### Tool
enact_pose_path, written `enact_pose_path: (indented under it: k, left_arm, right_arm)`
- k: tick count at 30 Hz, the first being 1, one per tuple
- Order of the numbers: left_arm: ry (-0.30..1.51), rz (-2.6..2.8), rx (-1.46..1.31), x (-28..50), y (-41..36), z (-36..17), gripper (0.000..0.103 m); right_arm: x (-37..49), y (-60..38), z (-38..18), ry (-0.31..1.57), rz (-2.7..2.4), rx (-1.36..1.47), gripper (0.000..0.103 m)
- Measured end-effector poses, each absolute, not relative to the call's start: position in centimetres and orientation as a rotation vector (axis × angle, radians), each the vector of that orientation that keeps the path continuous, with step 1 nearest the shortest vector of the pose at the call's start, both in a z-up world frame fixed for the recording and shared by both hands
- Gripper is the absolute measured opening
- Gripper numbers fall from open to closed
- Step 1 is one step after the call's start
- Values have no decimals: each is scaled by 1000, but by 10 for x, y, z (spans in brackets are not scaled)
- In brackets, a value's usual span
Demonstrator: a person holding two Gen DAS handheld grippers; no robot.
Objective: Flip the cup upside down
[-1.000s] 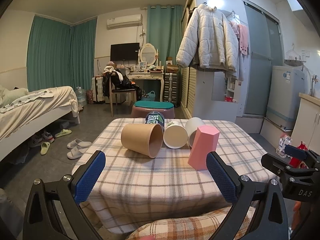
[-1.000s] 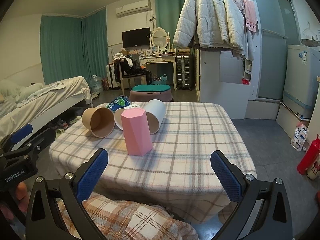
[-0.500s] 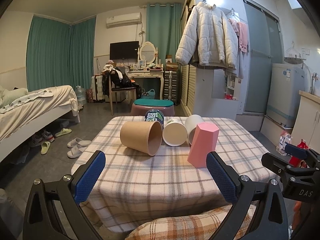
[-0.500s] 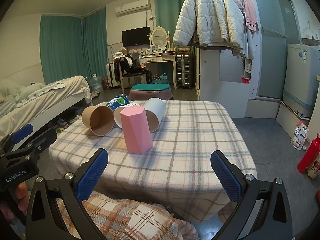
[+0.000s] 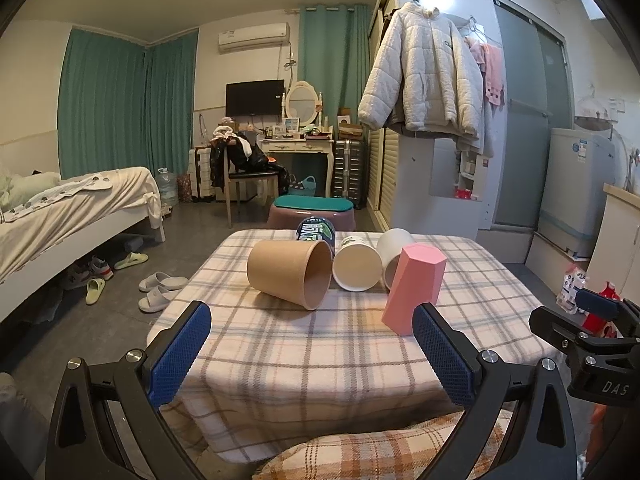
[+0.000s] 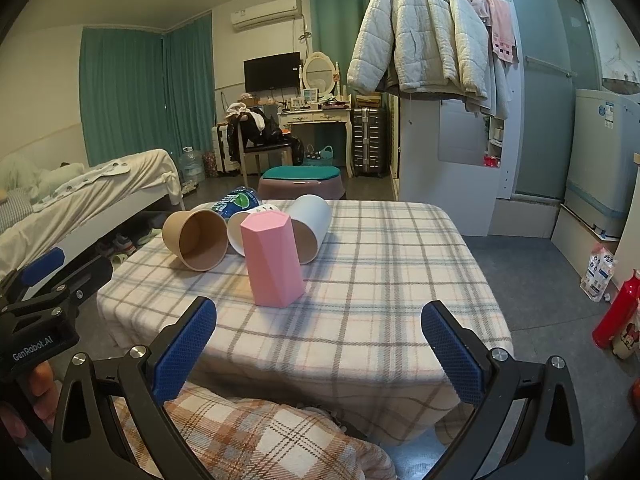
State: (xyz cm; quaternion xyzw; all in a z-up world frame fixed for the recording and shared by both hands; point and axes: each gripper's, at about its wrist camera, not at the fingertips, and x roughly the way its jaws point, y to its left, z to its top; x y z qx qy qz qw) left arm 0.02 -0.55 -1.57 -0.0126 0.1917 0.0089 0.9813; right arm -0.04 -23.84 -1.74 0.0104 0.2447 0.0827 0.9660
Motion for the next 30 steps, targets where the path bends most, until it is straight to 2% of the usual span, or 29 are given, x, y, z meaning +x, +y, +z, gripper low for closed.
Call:
enact_pose_path:
  k: [30]
  left_arm:
    - [385, 18, -24, -1, -6, -15, 103]
  right_arm:
    - [-2, -237, -12, 494, 165, 12, 103]
